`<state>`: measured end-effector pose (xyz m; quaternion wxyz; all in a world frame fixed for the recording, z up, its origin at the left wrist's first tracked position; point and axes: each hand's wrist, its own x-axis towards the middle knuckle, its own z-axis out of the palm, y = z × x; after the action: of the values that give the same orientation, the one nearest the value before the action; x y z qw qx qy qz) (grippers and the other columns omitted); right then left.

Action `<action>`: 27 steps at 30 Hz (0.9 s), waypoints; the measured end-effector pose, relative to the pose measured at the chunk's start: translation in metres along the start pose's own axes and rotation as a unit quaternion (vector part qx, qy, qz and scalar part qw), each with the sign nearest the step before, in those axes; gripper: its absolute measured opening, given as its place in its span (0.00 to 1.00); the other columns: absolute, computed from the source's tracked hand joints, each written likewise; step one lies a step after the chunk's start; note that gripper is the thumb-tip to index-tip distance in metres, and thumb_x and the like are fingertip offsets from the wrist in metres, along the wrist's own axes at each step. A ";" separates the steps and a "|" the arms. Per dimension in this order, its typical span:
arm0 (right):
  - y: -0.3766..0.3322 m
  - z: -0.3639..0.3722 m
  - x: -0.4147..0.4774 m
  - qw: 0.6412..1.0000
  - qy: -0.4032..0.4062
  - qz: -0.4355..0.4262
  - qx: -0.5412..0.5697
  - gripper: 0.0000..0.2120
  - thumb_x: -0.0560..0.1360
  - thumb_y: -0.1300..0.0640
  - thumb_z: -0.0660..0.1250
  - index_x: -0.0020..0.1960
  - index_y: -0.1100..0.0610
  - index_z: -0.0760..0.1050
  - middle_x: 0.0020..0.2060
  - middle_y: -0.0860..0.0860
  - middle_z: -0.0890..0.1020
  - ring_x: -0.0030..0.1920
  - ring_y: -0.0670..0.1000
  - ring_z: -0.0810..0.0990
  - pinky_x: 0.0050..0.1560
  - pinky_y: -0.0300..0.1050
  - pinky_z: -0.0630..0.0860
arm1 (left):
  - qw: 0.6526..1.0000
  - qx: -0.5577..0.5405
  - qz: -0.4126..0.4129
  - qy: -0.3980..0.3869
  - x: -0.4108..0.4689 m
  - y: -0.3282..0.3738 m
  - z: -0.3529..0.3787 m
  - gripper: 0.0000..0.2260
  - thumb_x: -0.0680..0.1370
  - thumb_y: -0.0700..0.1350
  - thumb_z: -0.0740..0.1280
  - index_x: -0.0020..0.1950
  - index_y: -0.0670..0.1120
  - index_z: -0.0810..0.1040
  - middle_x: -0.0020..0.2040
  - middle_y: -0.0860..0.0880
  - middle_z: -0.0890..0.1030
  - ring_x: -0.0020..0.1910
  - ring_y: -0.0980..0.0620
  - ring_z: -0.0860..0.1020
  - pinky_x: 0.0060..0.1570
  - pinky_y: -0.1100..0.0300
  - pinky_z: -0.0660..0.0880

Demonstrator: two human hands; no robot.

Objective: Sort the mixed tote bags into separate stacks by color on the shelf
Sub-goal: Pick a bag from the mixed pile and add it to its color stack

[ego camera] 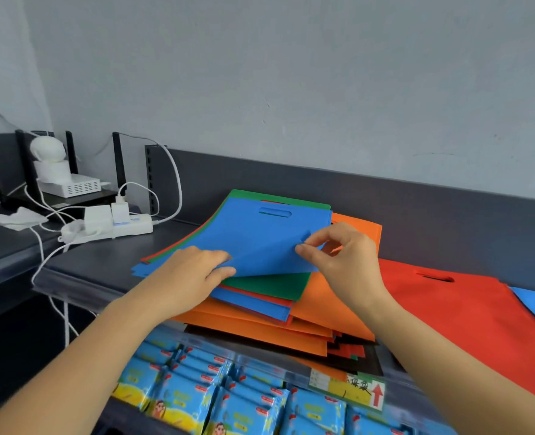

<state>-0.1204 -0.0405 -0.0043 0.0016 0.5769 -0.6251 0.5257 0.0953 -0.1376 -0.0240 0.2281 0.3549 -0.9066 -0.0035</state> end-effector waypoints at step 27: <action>0.079 -0.164 -0.037 0.946 0.021 0.274 0.175 0.14 0.66 0.73 0.72 0.49 0.60 0.79 0.47 0.54 0.84 0.47 0.54 0.83 0.48 0.49 0.81 | 0.958 0.087 0.234 0.144 0.037 0.153 0.026 0.16 0.64 0.34 0.71 0.44 0.53 0.84 0.41 0.57 0.84 0.37 0.52 0.83 0.25 0.57 0.77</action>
<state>-0.2640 0.0771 -0.0051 -0.2303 0.3637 -0.6572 0.6186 -0.0377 -0.0514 -0.0062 0.3191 0.1480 -0.9187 0.1796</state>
